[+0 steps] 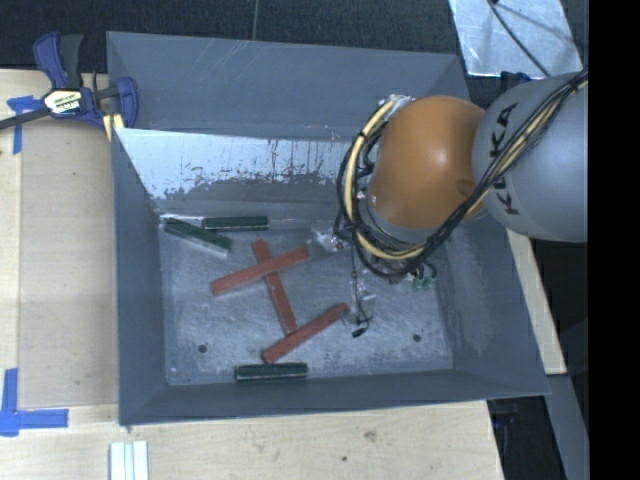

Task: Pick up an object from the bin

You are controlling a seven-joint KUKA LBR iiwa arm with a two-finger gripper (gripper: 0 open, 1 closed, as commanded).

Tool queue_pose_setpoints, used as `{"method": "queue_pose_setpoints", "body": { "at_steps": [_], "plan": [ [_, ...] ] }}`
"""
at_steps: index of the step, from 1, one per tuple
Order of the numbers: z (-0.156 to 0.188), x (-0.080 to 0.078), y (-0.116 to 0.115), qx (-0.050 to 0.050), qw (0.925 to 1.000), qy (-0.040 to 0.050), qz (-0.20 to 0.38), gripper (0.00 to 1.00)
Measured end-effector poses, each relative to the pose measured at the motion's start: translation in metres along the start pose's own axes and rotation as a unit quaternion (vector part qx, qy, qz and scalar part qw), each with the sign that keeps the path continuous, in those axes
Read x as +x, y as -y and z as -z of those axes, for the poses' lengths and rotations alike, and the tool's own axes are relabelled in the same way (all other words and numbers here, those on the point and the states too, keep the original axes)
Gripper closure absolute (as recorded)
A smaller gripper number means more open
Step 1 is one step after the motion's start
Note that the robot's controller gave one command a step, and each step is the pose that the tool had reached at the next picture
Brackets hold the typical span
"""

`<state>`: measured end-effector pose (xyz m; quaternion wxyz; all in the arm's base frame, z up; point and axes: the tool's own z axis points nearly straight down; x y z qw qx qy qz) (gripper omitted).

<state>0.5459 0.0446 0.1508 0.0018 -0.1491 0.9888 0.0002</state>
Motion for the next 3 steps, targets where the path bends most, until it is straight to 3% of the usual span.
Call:
{"method": "queue_pose_setpoints", "body": {
  "at_steps": [1, 2, 3],
  "plan": [
    [-0.085, 0.045, 0.022, -0.001, 0.9999, -0.0048, 0.010, 0.00],
    [-0.080, 0.041, 0.021, 0.000, 0.9999, 0.0006, 0.012, 1.00],
    [0.066, -0.017, 0.095, 0.003, 0.9940, 0.0045, 0.110, 1.00]
  ]
}}
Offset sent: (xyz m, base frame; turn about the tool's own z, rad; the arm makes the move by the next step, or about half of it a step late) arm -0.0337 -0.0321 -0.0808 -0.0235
